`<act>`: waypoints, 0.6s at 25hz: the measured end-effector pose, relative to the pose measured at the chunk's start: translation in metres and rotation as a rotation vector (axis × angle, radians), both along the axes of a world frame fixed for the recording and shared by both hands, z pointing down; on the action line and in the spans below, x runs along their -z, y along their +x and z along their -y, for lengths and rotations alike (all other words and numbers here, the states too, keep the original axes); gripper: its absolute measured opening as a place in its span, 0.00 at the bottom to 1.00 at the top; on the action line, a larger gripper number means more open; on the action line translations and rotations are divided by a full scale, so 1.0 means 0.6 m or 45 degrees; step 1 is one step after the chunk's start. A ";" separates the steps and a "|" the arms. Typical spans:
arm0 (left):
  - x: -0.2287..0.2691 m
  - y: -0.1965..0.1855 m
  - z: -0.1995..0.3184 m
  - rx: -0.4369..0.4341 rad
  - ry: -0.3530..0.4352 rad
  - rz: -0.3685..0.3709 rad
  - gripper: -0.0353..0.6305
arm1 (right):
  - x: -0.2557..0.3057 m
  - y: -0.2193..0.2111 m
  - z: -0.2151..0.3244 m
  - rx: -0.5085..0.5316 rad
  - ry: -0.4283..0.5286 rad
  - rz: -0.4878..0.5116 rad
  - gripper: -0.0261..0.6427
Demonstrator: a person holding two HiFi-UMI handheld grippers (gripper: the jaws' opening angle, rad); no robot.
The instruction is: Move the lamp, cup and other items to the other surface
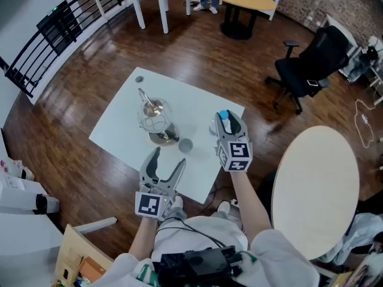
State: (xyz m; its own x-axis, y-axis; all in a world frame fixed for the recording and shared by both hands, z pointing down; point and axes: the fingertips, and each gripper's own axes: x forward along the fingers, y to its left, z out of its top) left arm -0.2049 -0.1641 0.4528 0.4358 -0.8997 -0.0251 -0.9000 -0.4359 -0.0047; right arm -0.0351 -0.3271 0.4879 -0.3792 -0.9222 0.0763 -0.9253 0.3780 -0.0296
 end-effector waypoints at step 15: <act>0.029 0.276 -0.026 -0.526 0.024 -0.049 0.56 | 0.073 0.265 -0.262 -0.402 0.102 0.021 0.28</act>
State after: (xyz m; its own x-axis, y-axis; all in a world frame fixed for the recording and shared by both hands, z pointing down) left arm -0.0394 -0.1483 0.4354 0.7587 -0.6484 -0.0630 -0.6489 -0.7607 0.0142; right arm 0.1238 -0.1697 0.4443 -0.0737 -0.9973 -0.0053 -0.9969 0.0738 -0.0276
